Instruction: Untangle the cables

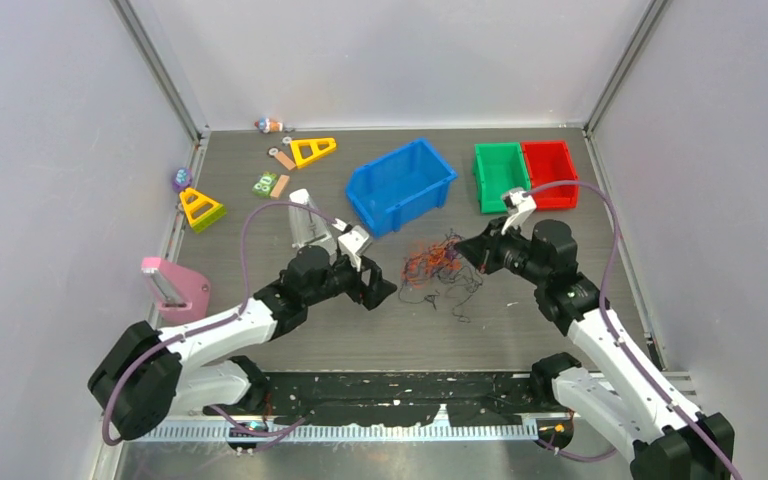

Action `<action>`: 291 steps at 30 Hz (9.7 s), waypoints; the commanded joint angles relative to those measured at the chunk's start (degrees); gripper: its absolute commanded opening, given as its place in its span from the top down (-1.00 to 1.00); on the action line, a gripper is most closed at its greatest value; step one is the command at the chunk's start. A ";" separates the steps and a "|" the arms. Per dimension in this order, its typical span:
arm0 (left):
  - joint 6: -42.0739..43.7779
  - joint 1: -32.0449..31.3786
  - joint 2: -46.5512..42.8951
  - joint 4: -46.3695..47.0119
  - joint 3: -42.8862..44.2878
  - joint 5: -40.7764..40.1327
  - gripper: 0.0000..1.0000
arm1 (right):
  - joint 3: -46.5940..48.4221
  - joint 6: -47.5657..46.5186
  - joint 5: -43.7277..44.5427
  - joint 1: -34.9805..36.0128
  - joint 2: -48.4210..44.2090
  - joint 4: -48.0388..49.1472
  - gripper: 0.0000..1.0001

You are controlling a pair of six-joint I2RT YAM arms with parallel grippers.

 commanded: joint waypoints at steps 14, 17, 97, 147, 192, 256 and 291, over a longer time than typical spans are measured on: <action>1.18 -4.56 15.09 2.21 11.06 11.77 -0.74 | 4.82 1.99 -9.12 12.10 9.05 11.73 0.89; 1.47 -4.66 17.70 -3.93 14.84 9.62 0.59 | 5.73 0.30 -8.24 12.93 10.26 10.69 0.89; -5.50 5.46 -8.67 10.42 -6.20 -1.90 -0.73 | 8.55 -5.86 36.97 24.15 10.33 2.65 0.89; -48.24 -3.45 29.86 33.58 12.61 -1.47 0.12 | 9.73 31.36 27.84 22.04 6.20 -4.09 0.89; -9.92 0.19 -6.88 -11.91 1.35 -6.59 -0.73 | 0.16 3.54 13.79 8.94 -0.77 -9.89 0.89; -7.77 2.66 -3.51 -19.45 9.72 -34.62 1.00 | -1.85 13.93 57.34 7.89 -6.52 -22.66 0.86; -13.26 5.14 -22.45 -31.79 1.00 -27.07 1.00 | 5.07 -0.88 15.94 22.95 25.54 0.80 -0.76</action>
